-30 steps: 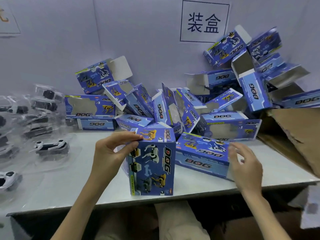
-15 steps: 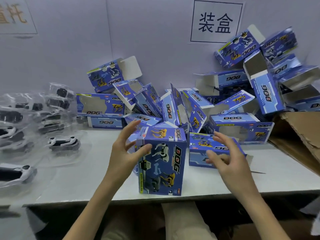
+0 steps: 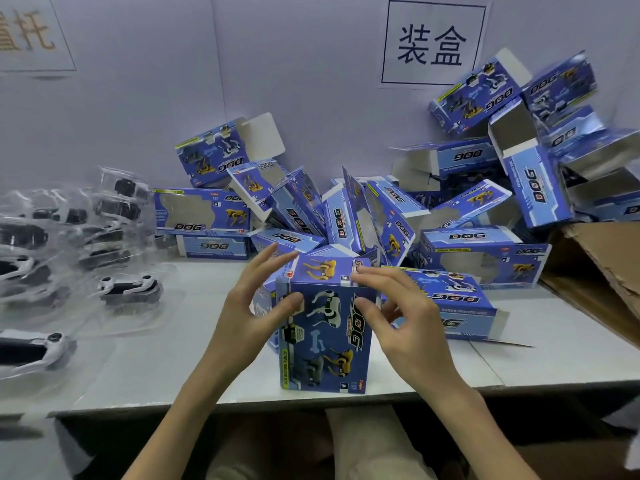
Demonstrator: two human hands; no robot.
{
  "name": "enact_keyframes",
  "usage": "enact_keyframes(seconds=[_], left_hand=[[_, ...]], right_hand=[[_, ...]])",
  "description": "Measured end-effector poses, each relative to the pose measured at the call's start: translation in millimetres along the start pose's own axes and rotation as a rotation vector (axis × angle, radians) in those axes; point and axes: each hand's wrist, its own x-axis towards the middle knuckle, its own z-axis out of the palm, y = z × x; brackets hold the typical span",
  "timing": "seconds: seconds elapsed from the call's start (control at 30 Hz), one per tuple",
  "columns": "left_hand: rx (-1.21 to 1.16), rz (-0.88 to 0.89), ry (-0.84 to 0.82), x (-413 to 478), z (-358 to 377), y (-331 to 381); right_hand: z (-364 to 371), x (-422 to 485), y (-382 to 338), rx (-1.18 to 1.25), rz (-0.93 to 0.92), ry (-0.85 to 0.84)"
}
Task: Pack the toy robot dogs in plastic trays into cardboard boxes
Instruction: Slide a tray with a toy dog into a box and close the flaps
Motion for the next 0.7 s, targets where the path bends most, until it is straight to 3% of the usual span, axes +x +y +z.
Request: enact_keyframes(seconds=[0.1,0.23,0.33,0.43,0.57,0.63,0.7], left_hand=[[-0.077,0.008,-0.031,2,2,1],[-0.17,-0.116,-0.036,2,3,-4],[-0.219,-0.209,-0.127,2,1,-3],[-0.18,-0.22,-0.112,5,-2,9],[-0.029,-0.003,-0.07,-16,1,37],[0.064,0.181,-0.082,-32,9,55],[0.215,0.396,-0.091,-45,17,71]], right_hand=[[6,4,-1,0.05,0.014,0.074],[9,4,-2,0.13,0.046,0.064],[6,3,-2,0.157,0.032,0.06],[-1,2,-3,0.204,0.109,0.018],[-34,-3,-8,0.821,0.545,0.107],[-49,-3,-10,0.762,0.708,0.077],[-63,-8,-10,0.648,0.847,-0.142]])
